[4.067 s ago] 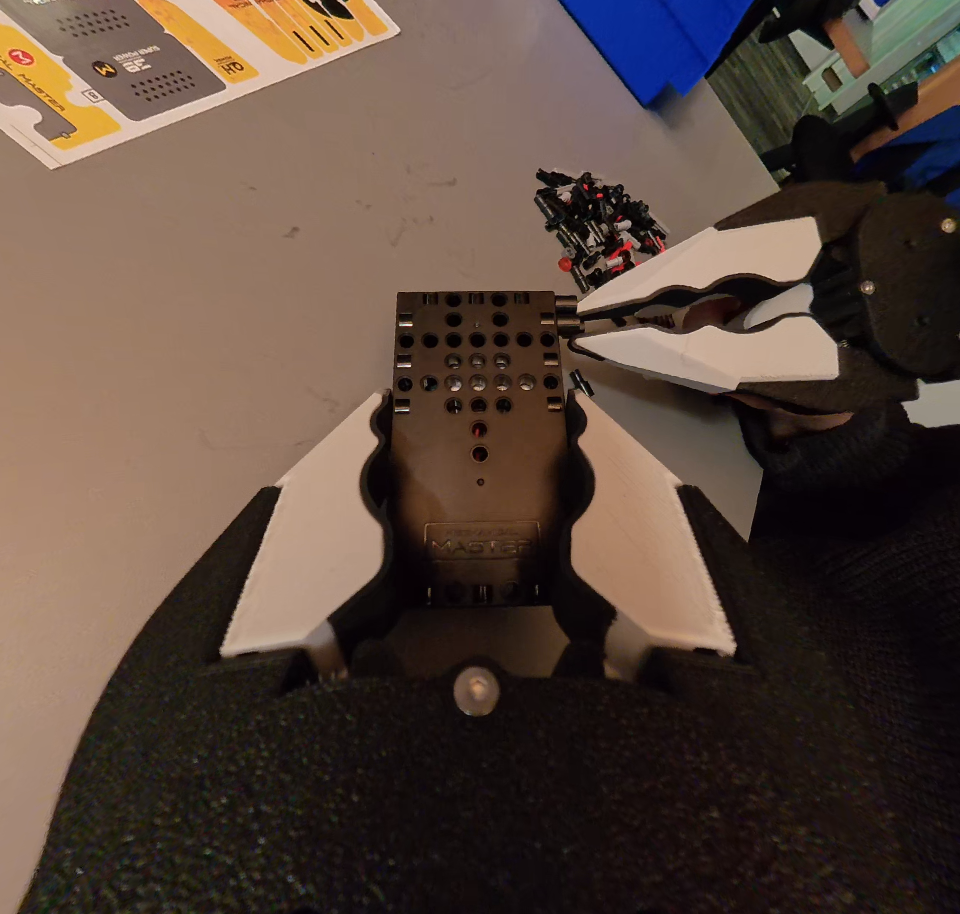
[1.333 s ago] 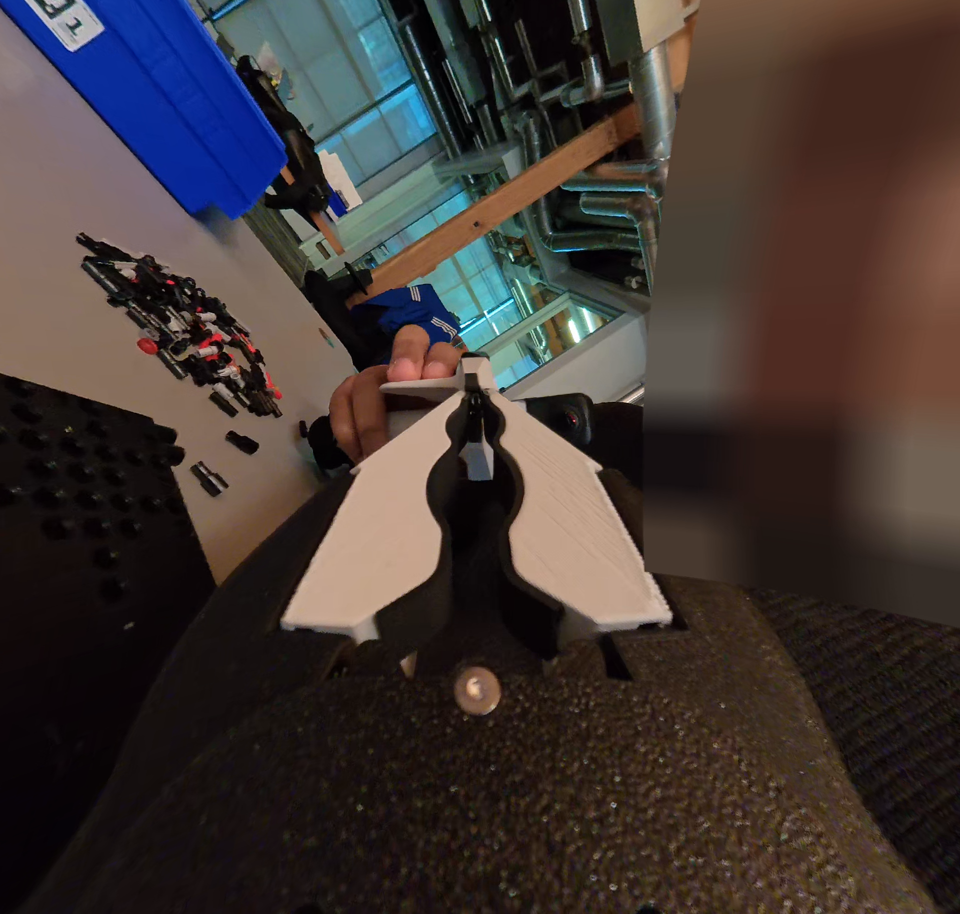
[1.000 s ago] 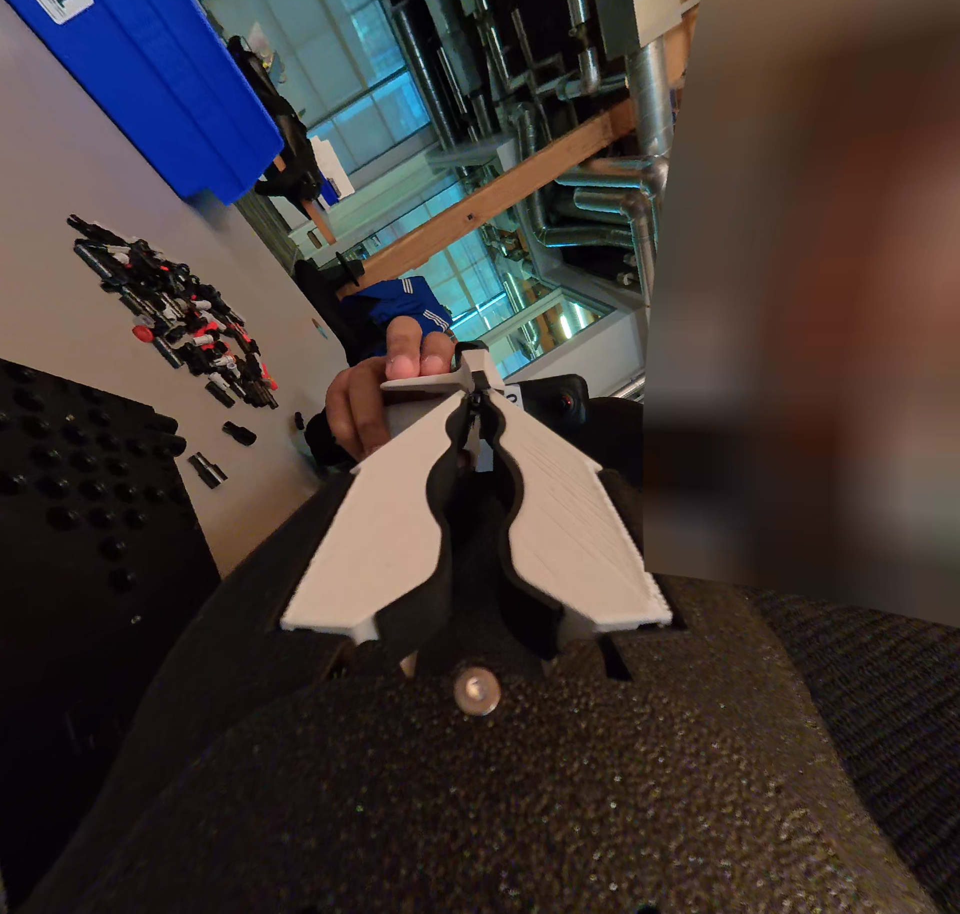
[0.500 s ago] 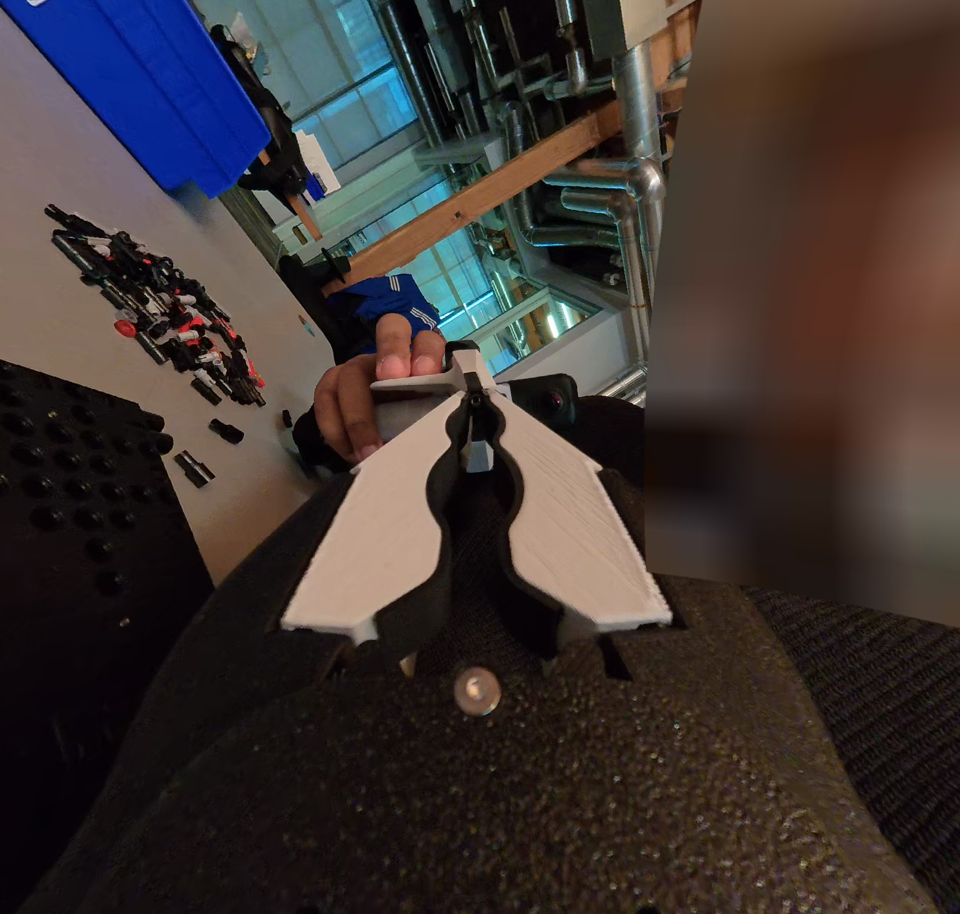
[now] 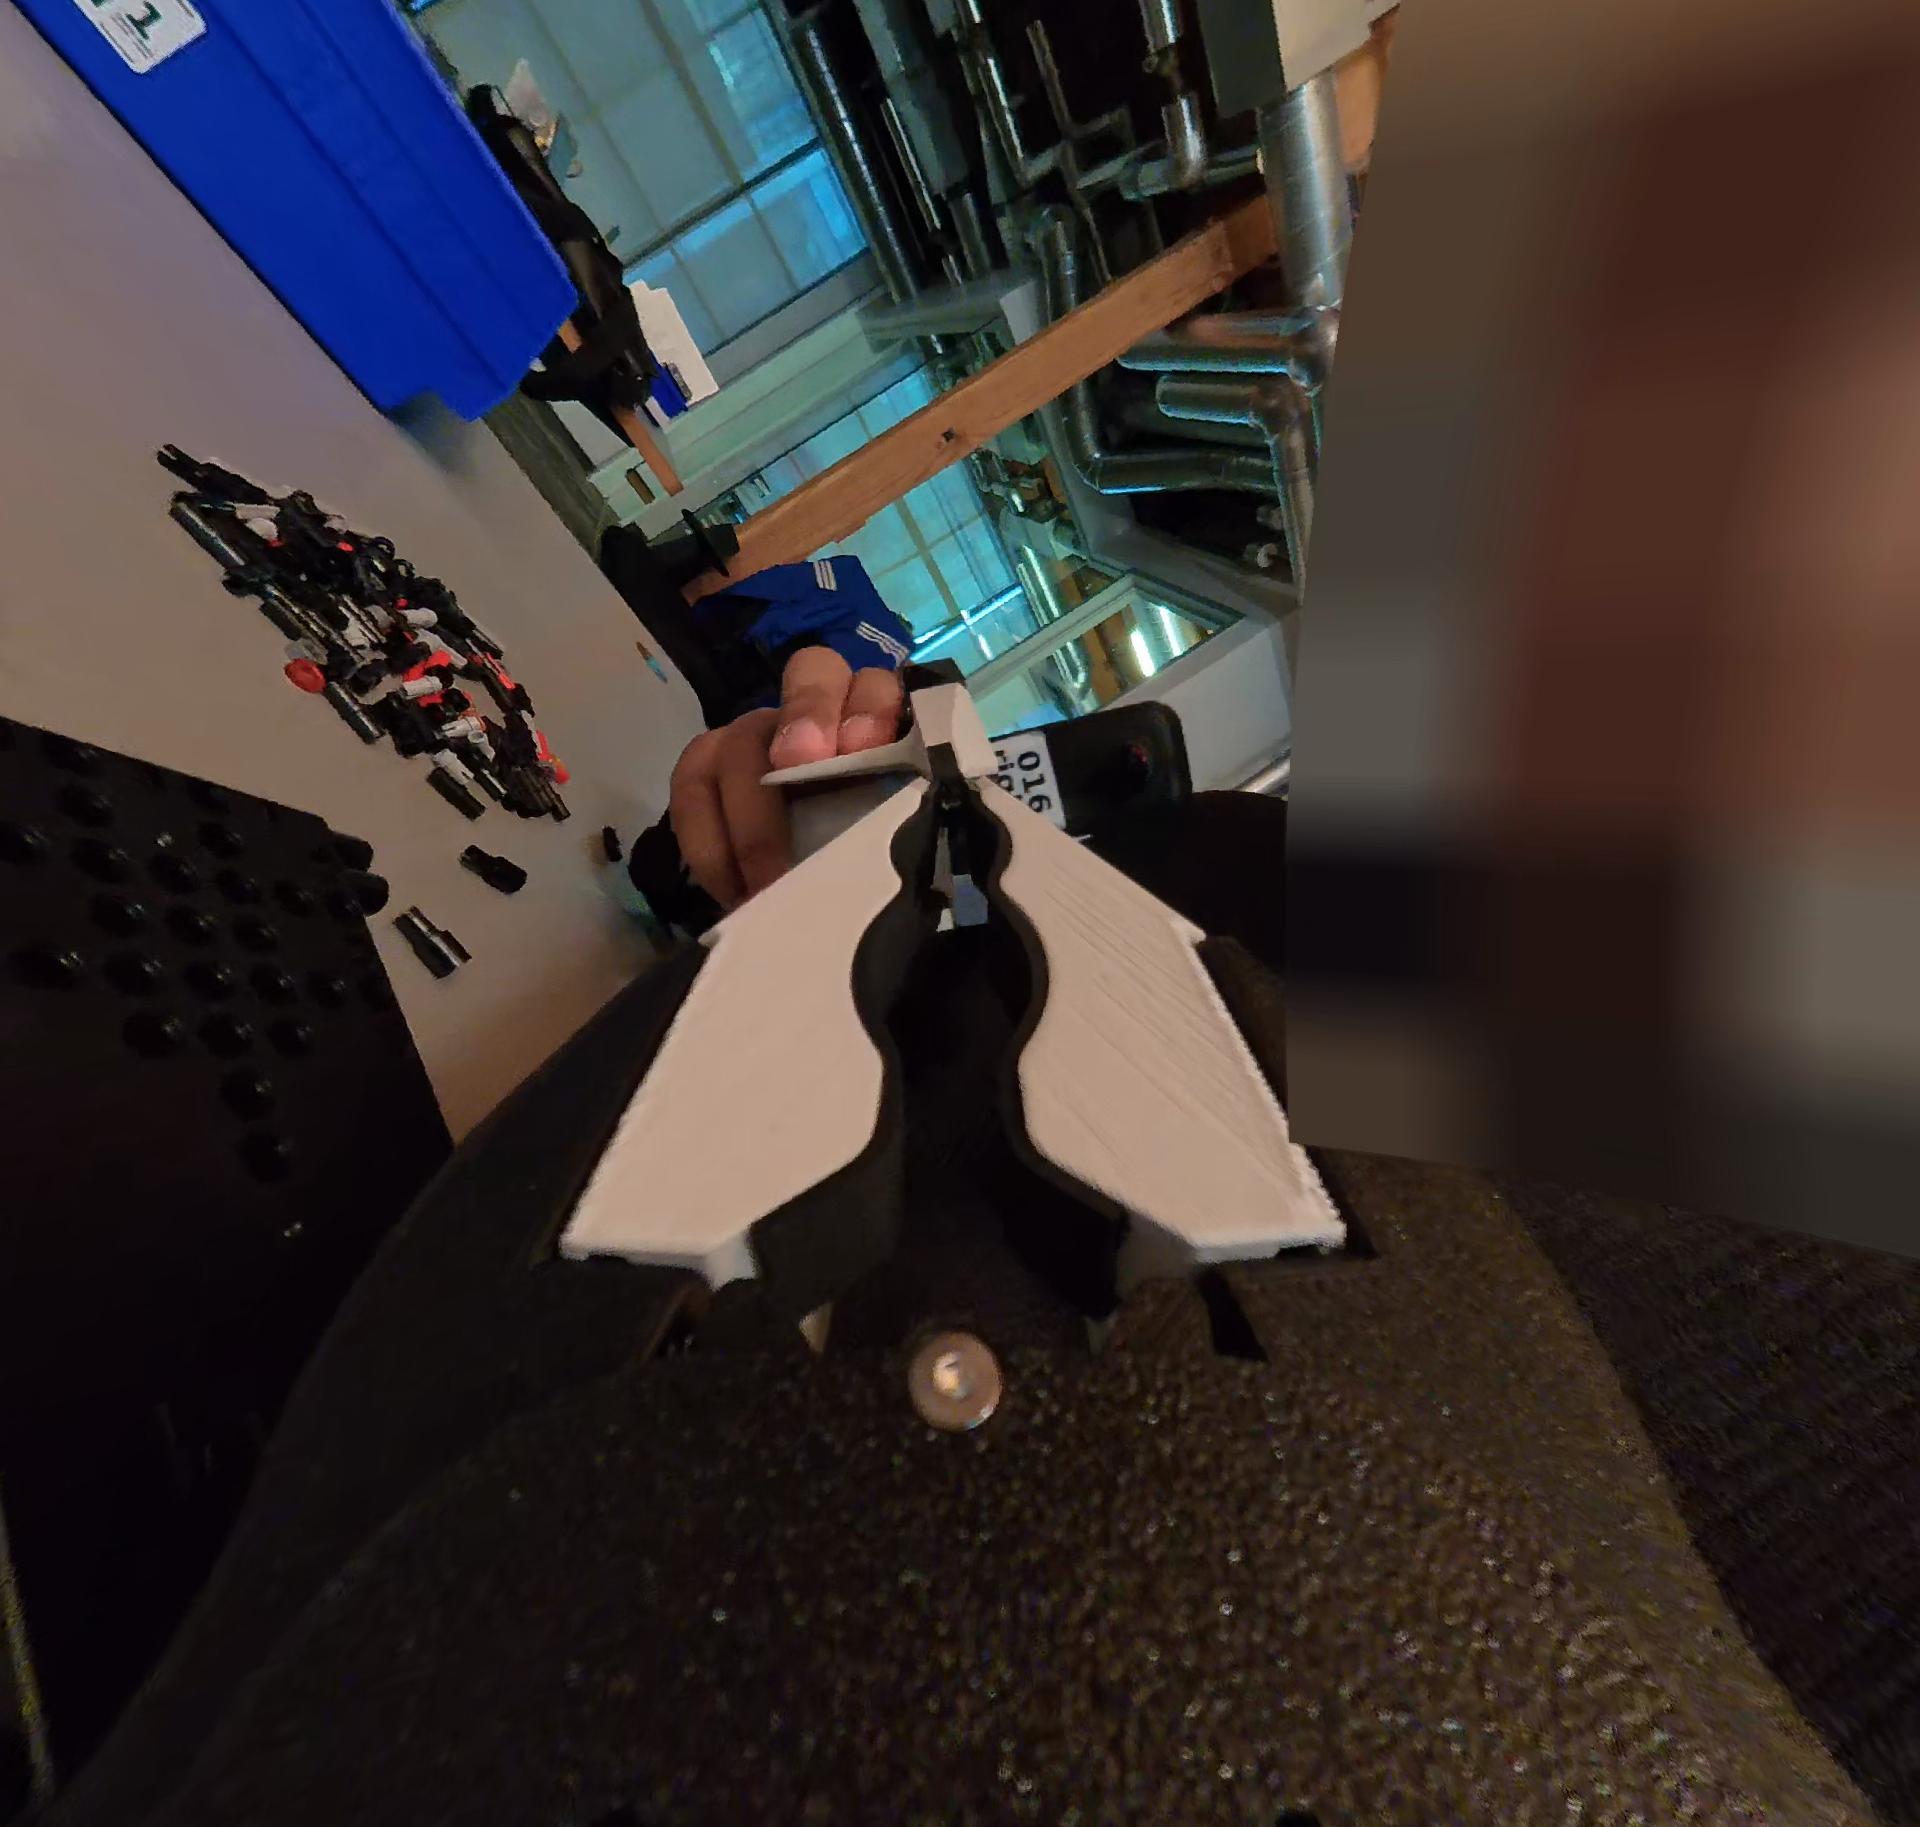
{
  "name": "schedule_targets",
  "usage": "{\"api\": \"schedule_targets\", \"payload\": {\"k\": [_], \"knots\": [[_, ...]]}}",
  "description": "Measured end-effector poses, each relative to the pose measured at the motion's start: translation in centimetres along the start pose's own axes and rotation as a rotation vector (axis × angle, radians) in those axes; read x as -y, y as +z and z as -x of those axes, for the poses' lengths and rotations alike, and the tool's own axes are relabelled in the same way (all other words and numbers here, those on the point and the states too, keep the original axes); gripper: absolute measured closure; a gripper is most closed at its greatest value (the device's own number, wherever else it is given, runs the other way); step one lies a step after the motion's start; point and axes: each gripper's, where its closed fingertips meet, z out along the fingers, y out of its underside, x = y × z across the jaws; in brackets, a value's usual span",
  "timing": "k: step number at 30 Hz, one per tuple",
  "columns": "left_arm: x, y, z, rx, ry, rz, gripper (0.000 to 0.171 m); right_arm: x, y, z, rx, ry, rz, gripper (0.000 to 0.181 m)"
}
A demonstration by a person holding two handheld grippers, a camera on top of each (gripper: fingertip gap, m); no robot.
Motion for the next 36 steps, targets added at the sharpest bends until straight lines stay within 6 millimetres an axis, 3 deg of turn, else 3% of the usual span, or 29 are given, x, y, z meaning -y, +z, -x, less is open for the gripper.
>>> {"api": "schedule_targets", "payload": {"k": [1,4,6,8,11,13,15,20,25,30,36], "knots": [[0.1,0.0,0.1,0.018,0.016,-0.004,0.166,0.0,0.0,0.0,0.011,0.018,0.003,0.175],[1.1,-0.4,0.8,0.125,0.101,-0.049,0.140,-0.2,-0.1,-0.9,-0.014,0.071,0.016,0.175],[1.9,-1.0,1.2,0.231,0.212,-0.078,0.138,-0.5,-0.2,-1.9,-0.038,0.138,0.027,0.175],[2.3,-1.6,2.4,0.428,0.356,-0.045,0.126,-1.0,-0.3,-3.0,-0.075,0.201,0.041,0.174],[2.8,-3.9,5.7,0.871,0.608,0.097,0.106,-1.9,-0.5,-4.1,-0.117,0.257,0.067,0.174],[3.0,-5.5,7.2,1.099,0.736,0.182,0.105,-2.2,-0.4,-4.2,-0.127,0.260,0.084,0.174],[2.7,-6.1,8.2,1.196,0.771,0.238,0.104,-2.4,-0.3,-4.1,-0.129,0.245,0.094,0.174],[0.5,-6.3,10.6,1.221,0.684,0.370,0.101,-2.8,-0.3,-4.2,-0.148,0.231,0.112,0.174],[0.0,-6.7,11.7,1.256,0.679,0.416,0.100,-3.1,-0.3,-4.4,-0.155,0.244,0.125,0.174],[0.0,-6.6,11.3,1.191,0.609,0.374,0.106,-4.3,-0.1,-4.3,-0.155,0.237,0.192,0.174],[0.7,-6.4,10.1,0.979,0.349,0.182,0.106,-6.4,0.5,-3.5,-0.110,0.254,0.318,0.174]]}}
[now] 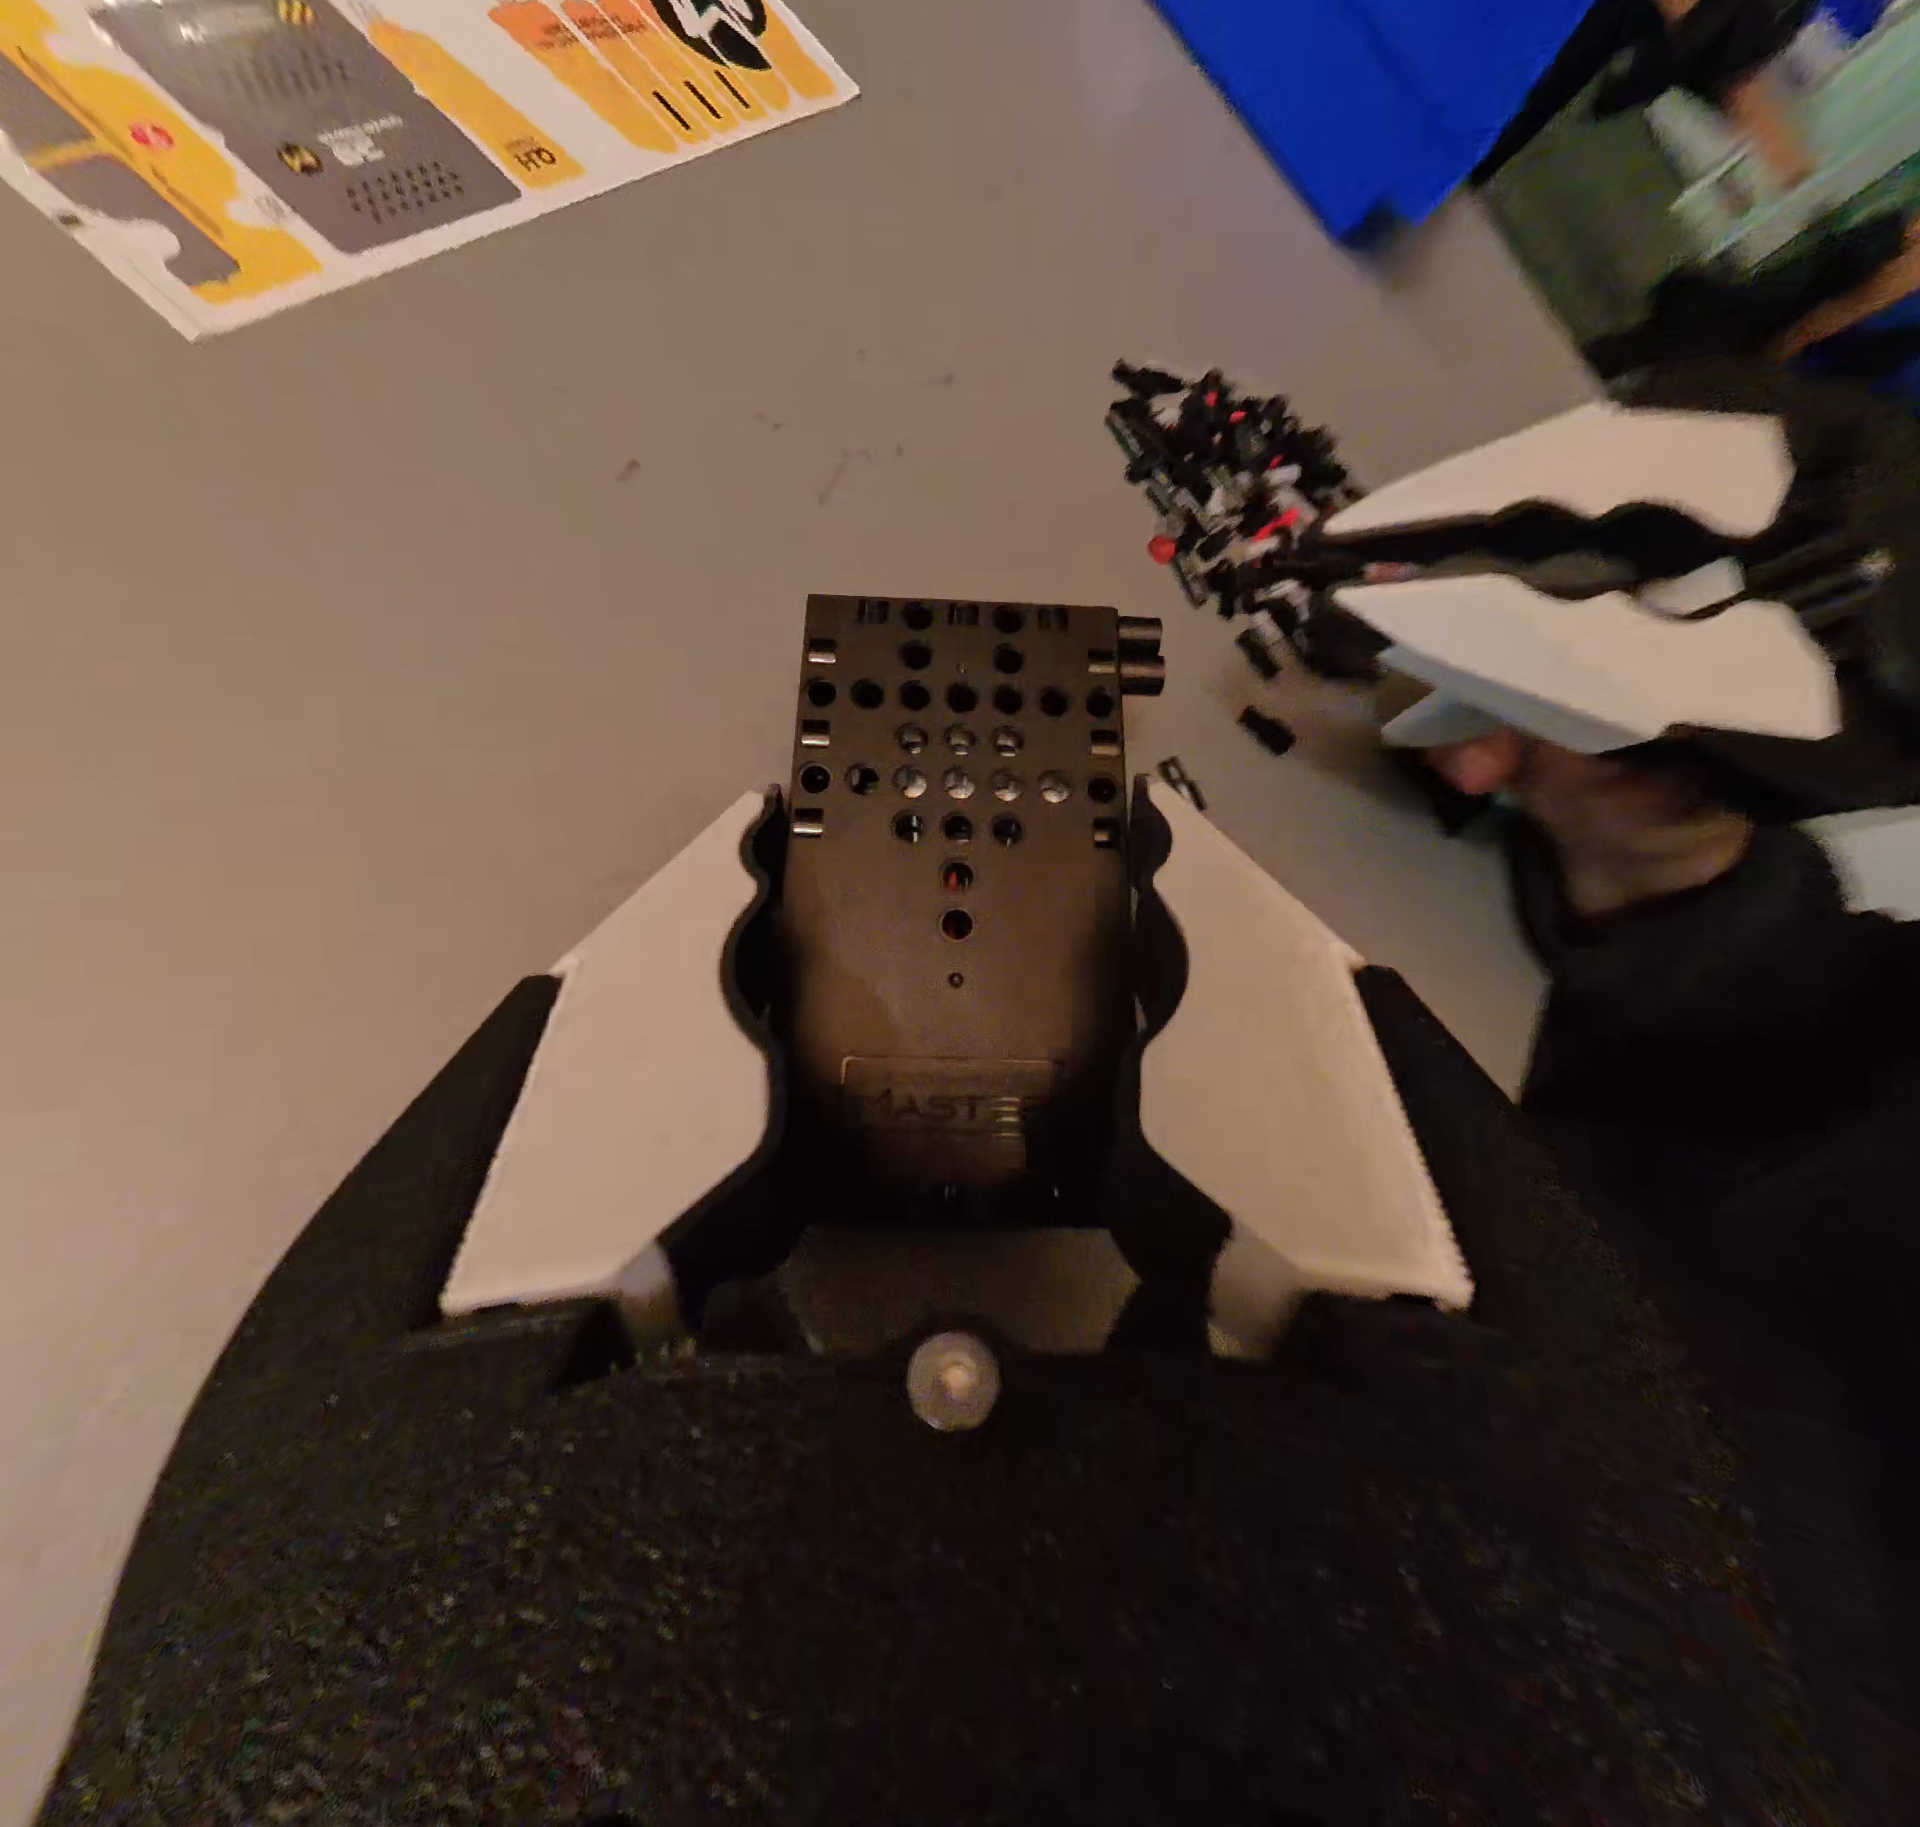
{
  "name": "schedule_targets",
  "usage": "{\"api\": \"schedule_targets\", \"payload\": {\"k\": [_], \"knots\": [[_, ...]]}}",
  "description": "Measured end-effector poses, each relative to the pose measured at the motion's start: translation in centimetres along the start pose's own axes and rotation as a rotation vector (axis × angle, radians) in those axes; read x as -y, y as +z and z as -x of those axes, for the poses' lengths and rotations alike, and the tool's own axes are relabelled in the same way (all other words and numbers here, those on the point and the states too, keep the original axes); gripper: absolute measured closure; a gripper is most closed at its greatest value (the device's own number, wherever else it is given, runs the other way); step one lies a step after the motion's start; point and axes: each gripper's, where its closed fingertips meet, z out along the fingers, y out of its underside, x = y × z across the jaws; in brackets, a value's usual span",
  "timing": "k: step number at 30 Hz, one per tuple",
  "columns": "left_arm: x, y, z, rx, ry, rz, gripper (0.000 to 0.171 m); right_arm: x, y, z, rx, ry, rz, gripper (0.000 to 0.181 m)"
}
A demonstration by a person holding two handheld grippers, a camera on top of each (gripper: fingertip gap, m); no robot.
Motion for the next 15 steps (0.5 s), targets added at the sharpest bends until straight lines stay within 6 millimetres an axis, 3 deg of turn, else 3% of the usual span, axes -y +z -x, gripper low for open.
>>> {"api": "schedule_targets", "payload": {"k": [4,15], "knots": [[0.3,-0.3,0.0,-0.083,-0.094,-0.028,0.106,-0.8,0.3,0.2,0.043,0.050,0.059,0.174],[0.3,-0.4,-0.1,-0.101,-0.093,-0.019,0.106,-2.6,1.6,0.8,0.038,-0.018,0.193,0.174]]}}
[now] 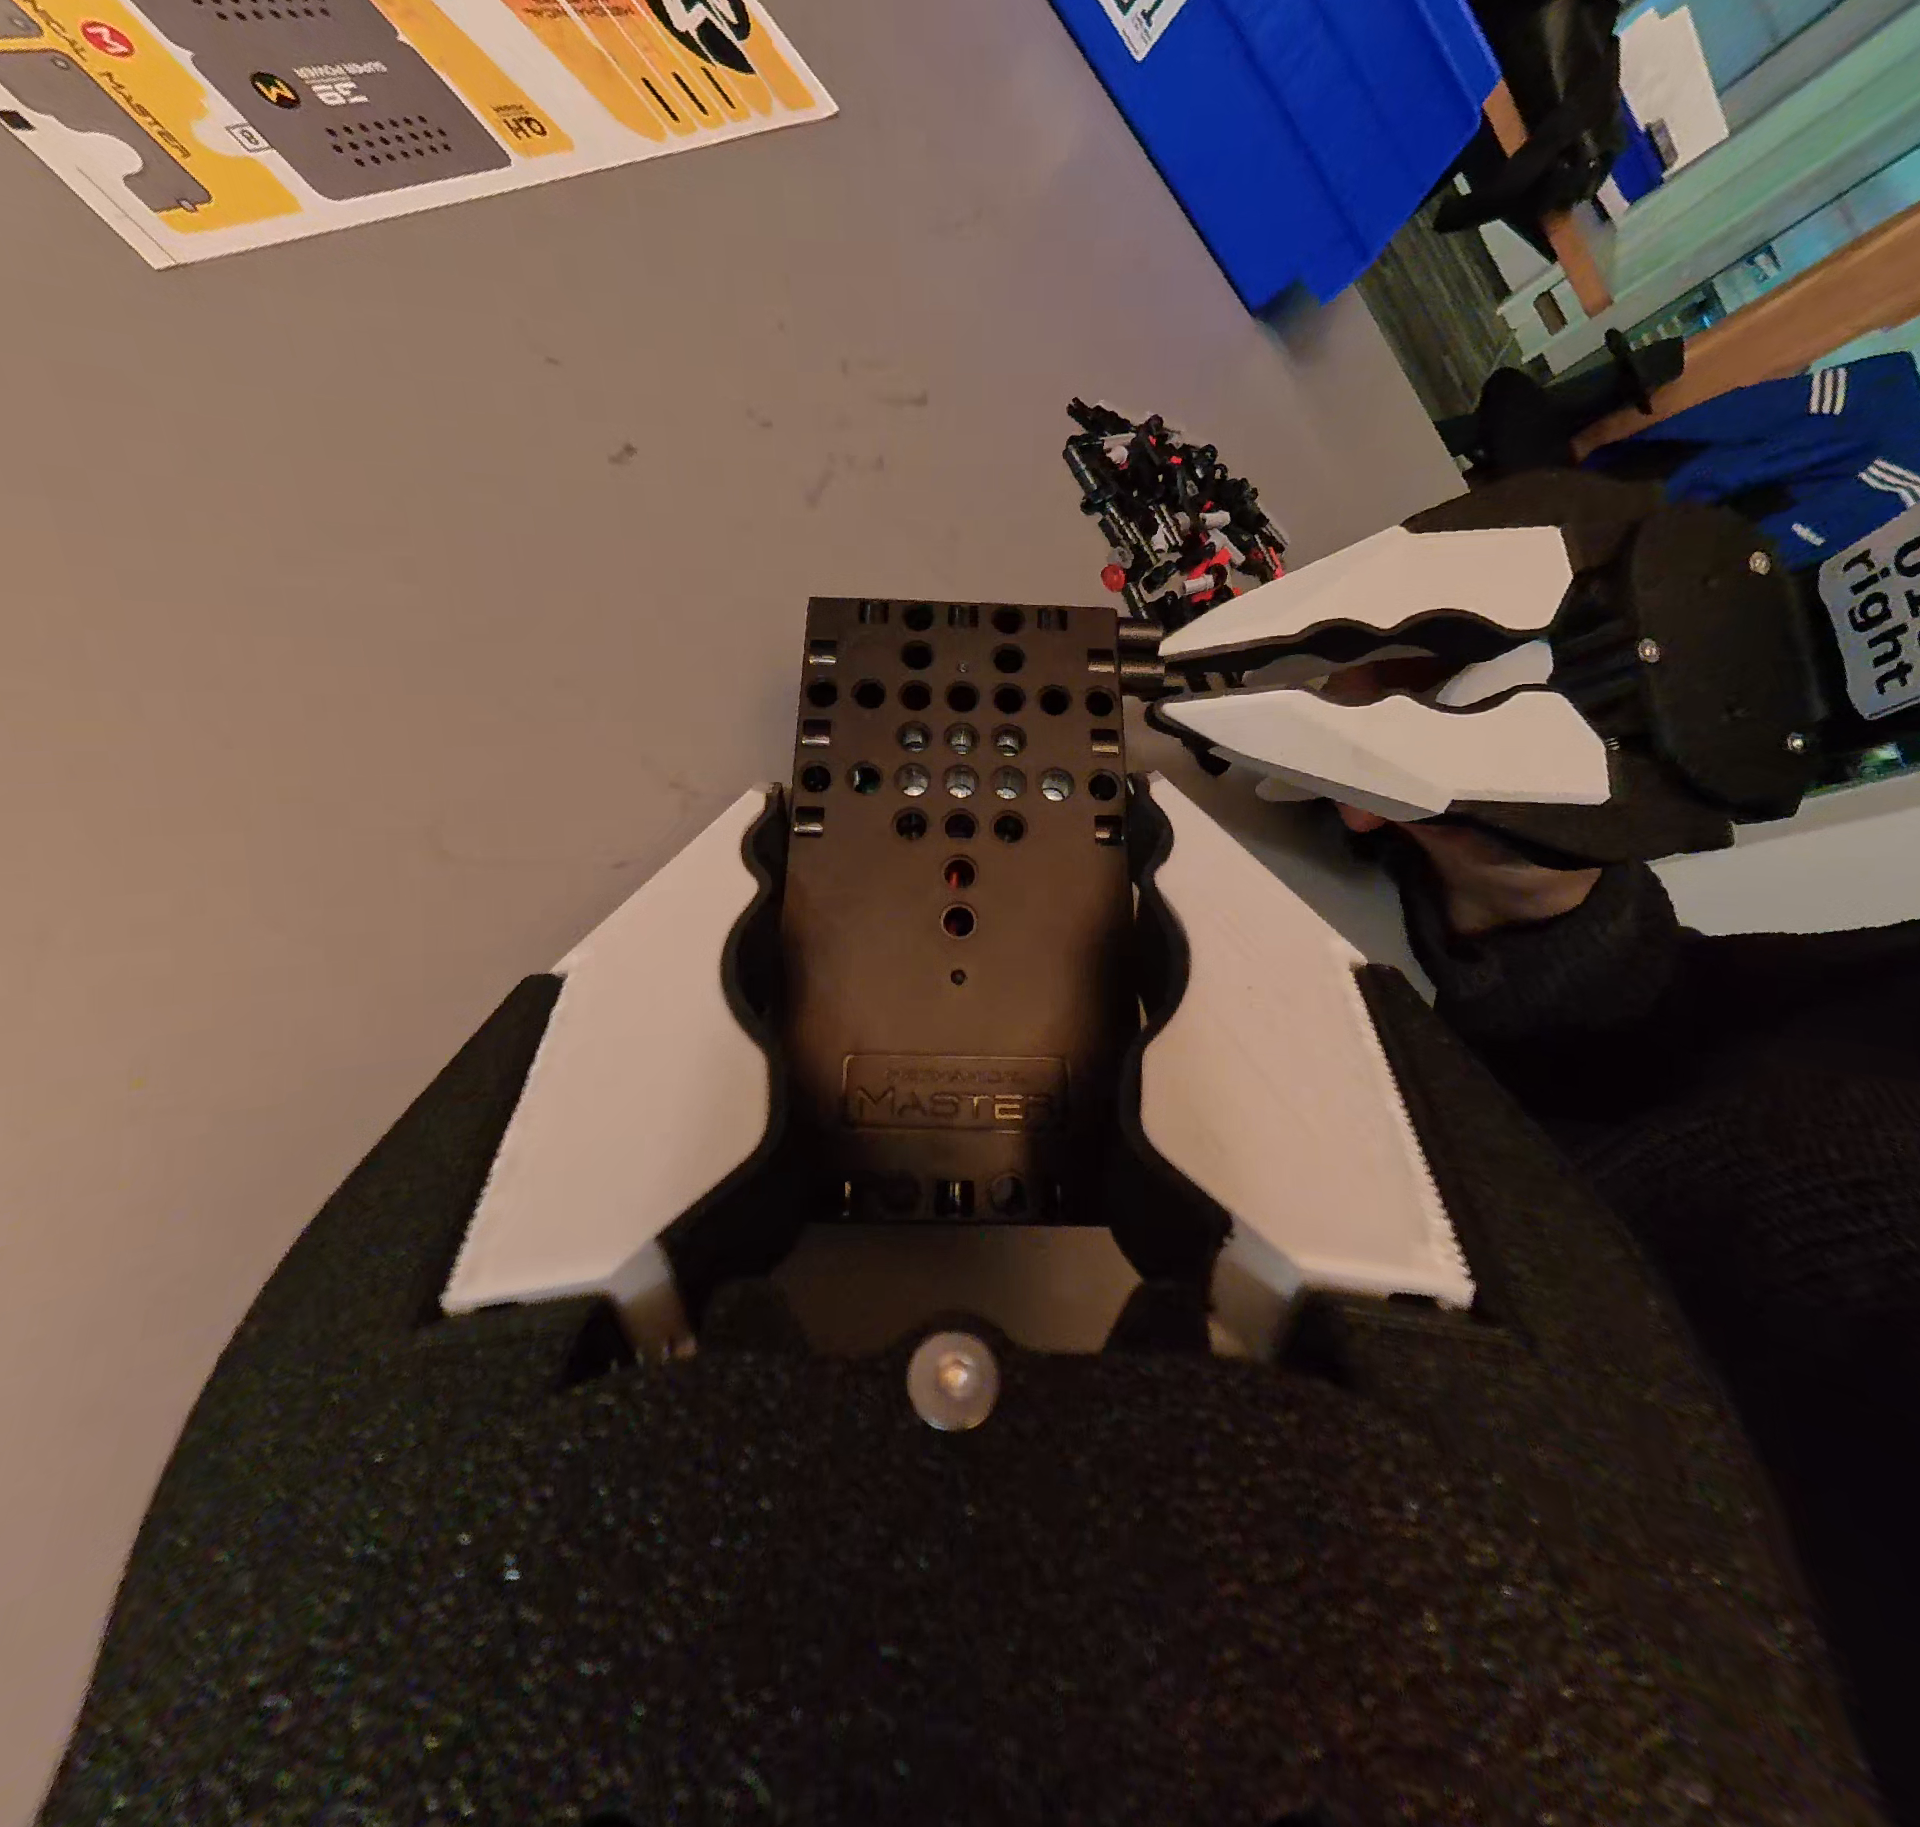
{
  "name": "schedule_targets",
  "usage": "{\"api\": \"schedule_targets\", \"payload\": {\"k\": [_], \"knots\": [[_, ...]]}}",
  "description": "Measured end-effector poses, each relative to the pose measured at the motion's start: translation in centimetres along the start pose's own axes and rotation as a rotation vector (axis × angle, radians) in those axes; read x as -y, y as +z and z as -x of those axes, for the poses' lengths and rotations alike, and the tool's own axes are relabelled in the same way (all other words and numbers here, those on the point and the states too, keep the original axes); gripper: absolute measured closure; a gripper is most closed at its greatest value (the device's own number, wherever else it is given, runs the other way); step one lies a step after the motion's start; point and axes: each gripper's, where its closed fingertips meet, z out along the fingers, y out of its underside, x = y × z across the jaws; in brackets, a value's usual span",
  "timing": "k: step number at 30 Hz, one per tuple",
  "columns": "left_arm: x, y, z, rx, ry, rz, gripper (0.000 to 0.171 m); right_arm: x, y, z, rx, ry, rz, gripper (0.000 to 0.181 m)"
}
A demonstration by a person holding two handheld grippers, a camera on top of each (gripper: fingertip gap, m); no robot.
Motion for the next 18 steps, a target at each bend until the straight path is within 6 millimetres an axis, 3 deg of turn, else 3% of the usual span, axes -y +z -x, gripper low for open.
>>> {"api": "schedule_targets", "payload": {"k": [18], "knots": [[-0.07,0.10,0.03,0.017,0.019,0.005,0.106,0.15,0.55,0.13,-0.010,-0.013,0.008,0.174]]}}
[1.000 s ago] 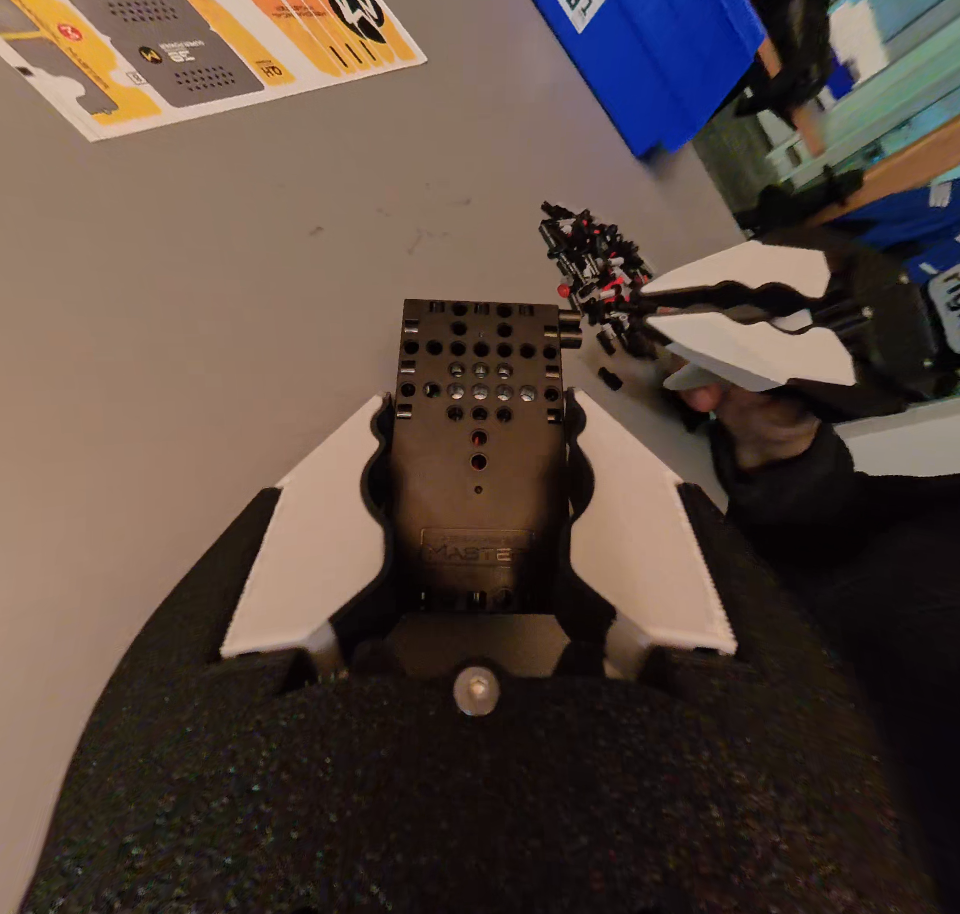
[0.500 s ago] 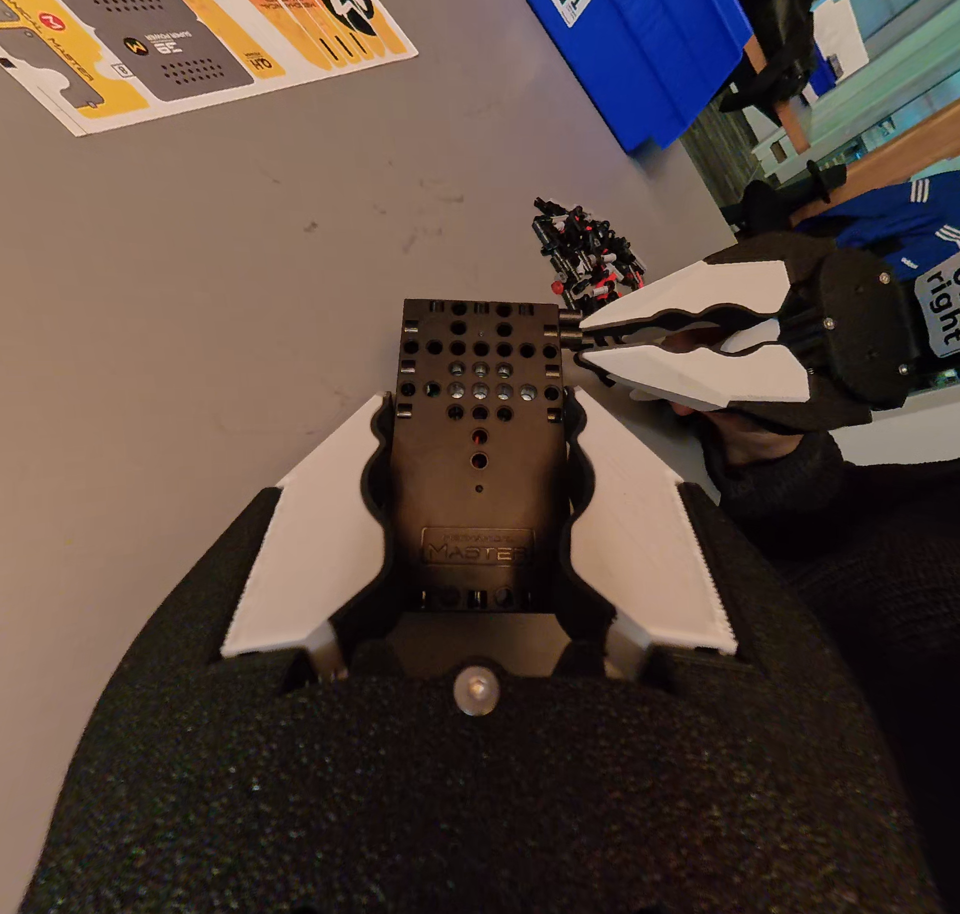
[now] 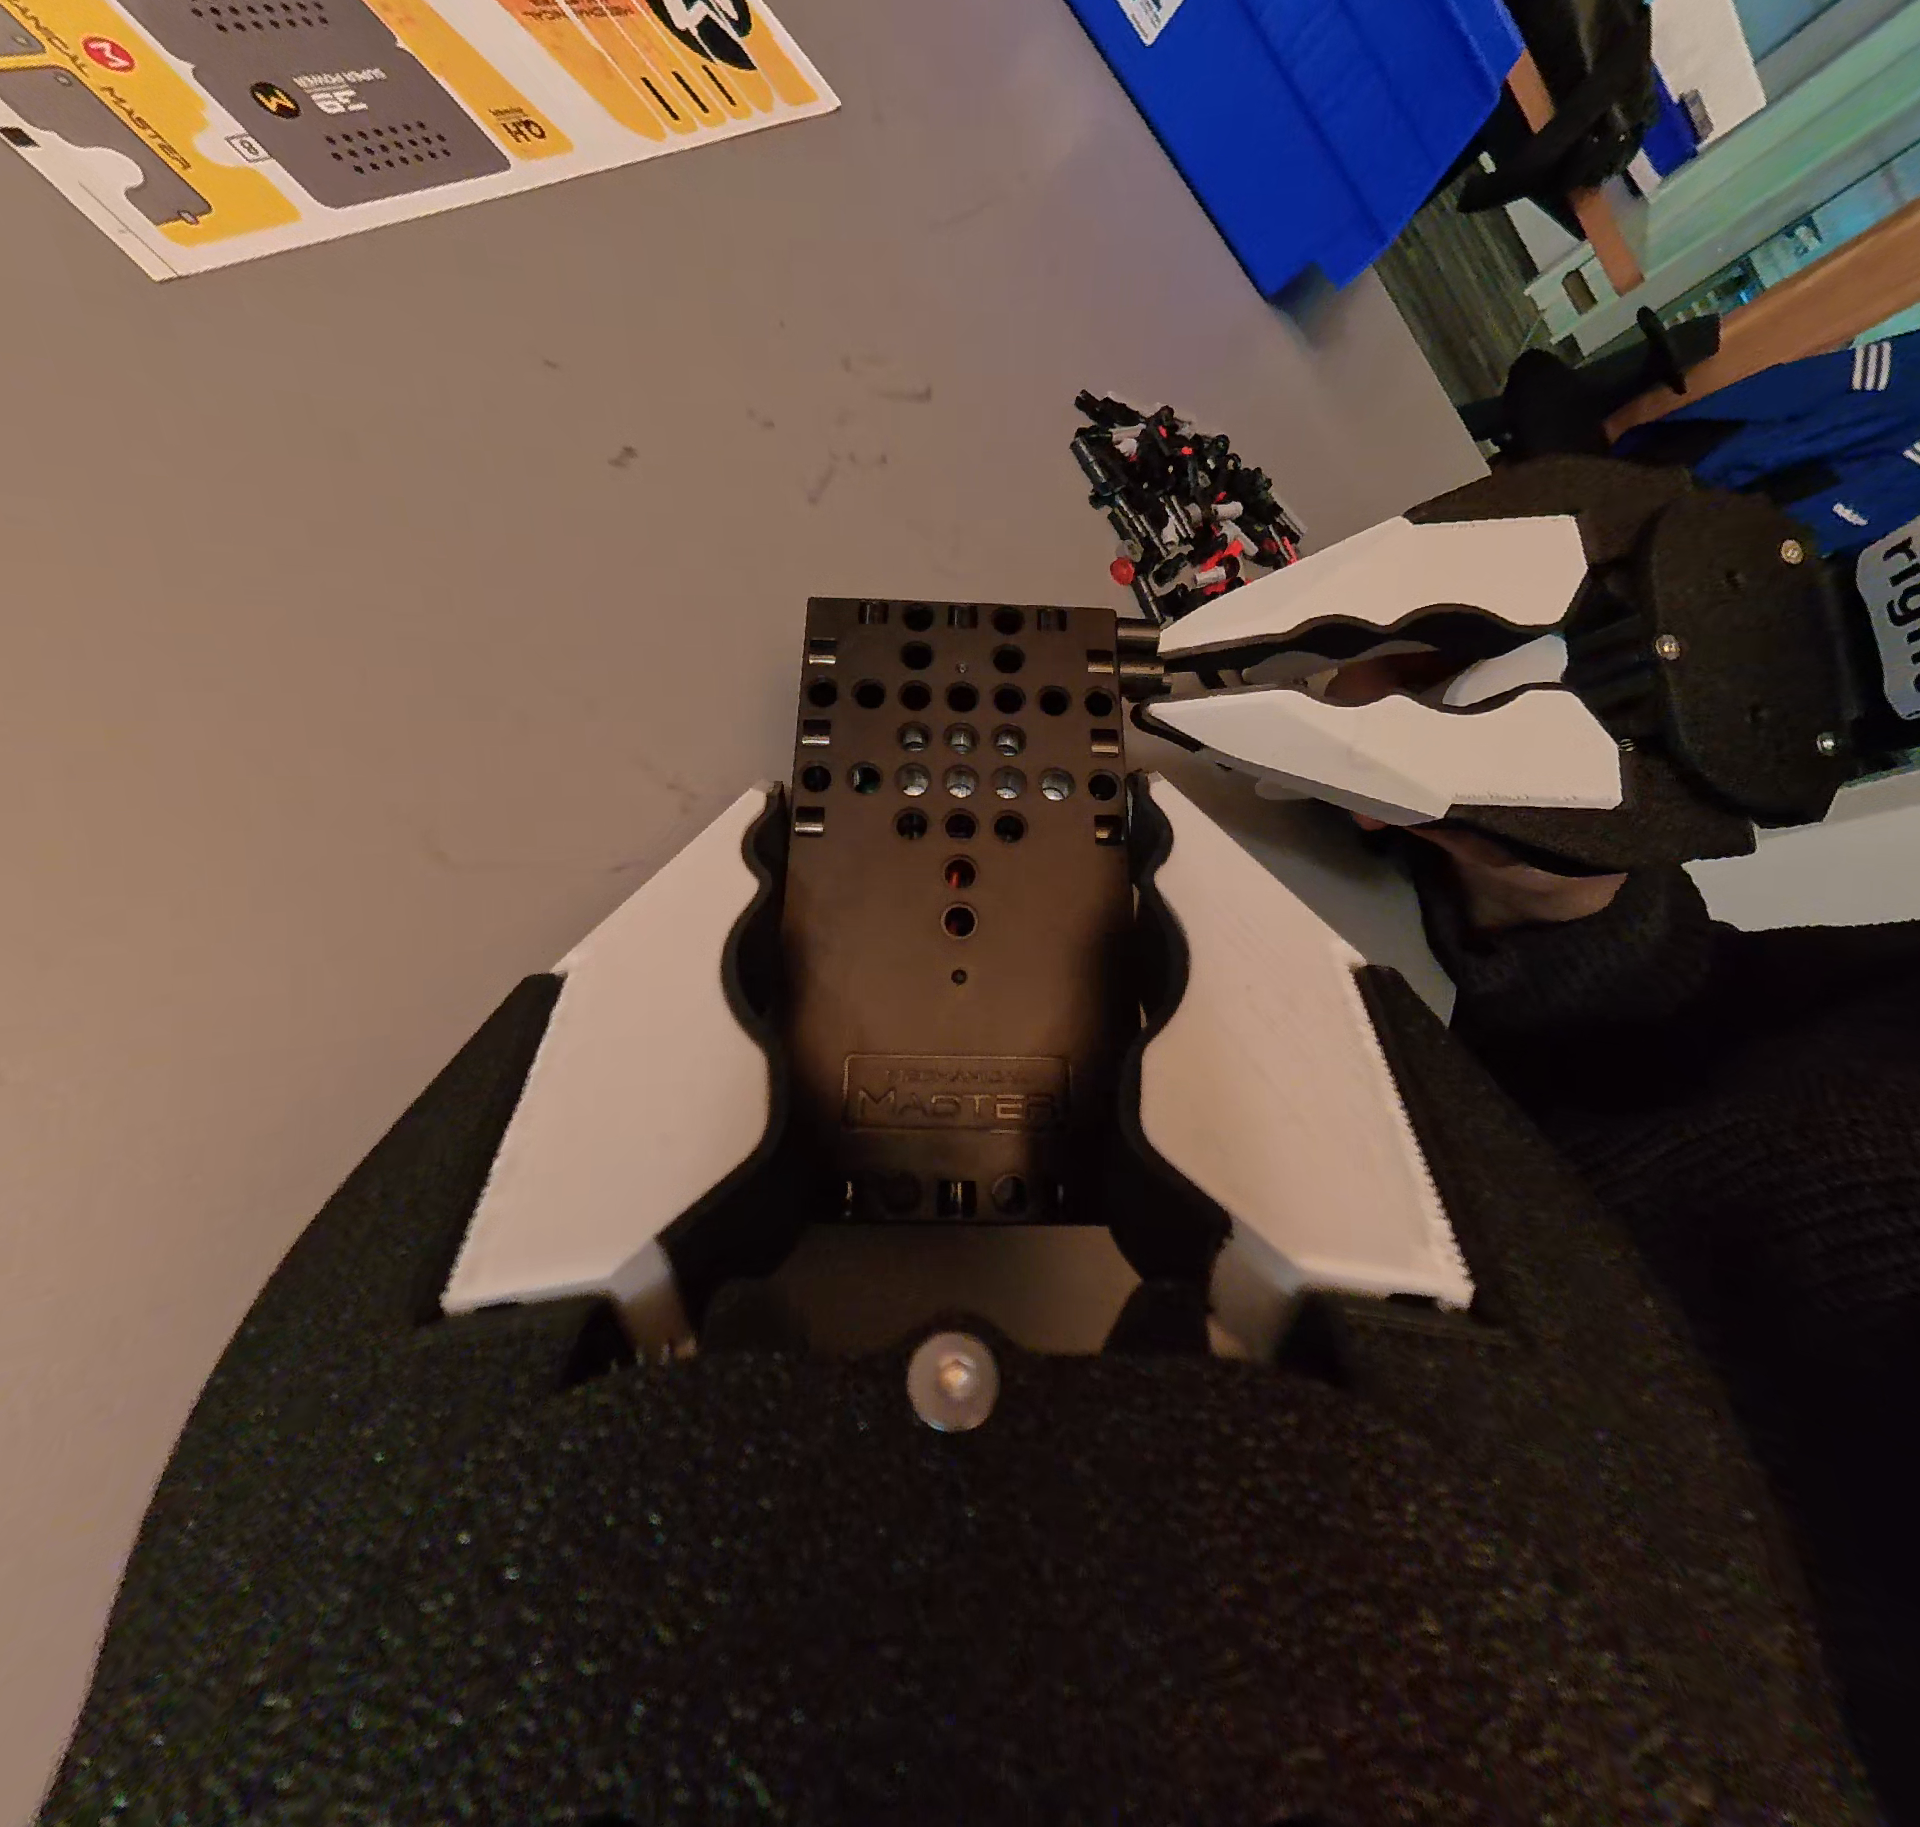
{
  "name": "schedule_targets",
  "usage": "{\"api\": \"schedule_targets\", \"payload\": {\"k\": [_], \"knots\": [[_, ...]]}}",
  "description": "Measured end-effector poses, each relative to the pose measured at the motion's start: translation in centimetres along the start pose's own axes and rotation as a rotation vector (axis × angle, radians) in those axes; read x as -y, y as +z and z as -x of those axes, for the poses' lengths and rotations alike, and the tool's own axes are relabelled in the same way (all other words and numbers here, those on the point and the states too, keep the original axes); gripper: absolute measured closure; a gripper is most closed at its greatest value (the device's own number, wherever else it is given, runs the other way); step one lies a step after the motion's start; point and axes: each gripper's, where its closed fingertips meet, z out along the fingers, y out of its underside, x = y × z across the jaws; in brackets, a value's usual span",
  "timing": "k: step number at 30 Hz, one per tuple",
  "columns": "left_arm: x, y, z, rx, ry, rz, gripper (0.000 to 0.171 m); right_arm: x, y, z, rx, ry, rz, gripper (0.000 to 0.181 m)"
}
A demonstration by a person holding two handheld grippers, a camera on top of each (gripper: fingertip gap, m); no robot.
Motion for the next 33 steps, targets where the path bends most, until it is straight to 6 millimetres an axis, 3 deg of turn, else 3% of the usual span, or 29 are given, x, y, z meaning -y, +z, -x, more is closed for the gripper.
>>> {"api": "schedule_targets", "payload": {"k": [33], "knots": [[-0.10,0.03,0.32,0.014,0.002,0.013,0.108,-0.59,0.46,-0.19,0.083,0.104,0.043,0.175]]}}
